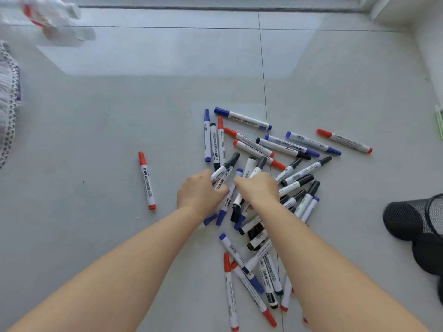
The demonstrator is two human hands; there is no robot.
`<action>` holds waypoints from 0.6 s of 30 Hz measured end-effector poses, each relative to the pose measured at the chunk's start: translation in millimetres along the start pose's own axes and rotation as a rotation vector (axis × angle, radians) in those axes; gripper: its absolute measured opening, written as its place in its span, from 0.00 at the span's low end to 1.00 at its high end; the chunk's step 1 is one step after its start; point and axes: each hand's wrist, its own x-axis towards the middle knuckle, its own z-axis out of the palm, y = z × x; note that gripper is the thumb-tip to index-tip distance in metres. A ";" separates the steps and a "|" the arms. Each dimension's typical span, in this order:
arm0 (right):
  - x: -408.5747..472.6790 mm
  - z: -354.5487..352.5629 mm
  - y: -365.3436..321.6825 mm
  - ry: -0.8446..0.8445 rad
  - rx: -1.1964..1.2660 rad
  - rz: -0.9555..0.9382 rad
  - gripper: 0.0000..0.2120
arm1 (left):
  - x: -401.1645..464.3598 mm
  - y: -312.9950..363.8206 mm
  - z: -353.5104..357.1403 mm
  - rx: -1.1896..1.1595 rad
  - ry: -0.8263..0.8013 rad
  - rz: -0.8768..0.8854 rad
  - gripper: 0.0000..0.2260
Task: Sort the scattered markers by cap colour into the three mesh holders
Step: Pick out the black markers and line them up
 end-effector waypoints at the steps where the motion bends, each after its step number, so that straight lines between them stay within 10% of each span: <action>1: -0.5 -4.2 0.3 -0.020 0.034 0.006 0.13 | 0.6 -1.9 -1.8 -0.025 0.016 -0.015 0.10; 9: 13.4 -68.0 9.7 0.096 0.204 -0.117 0.13 | 34.5 7.2 -26.5 -0.267 0.179 -0.108 0.04; 18: 66.4 -106.3 1.1 0.124 -0.172 -0.400 0.08 | 59.9 5.8 -39.9 0.334 0.110 0.287 0.08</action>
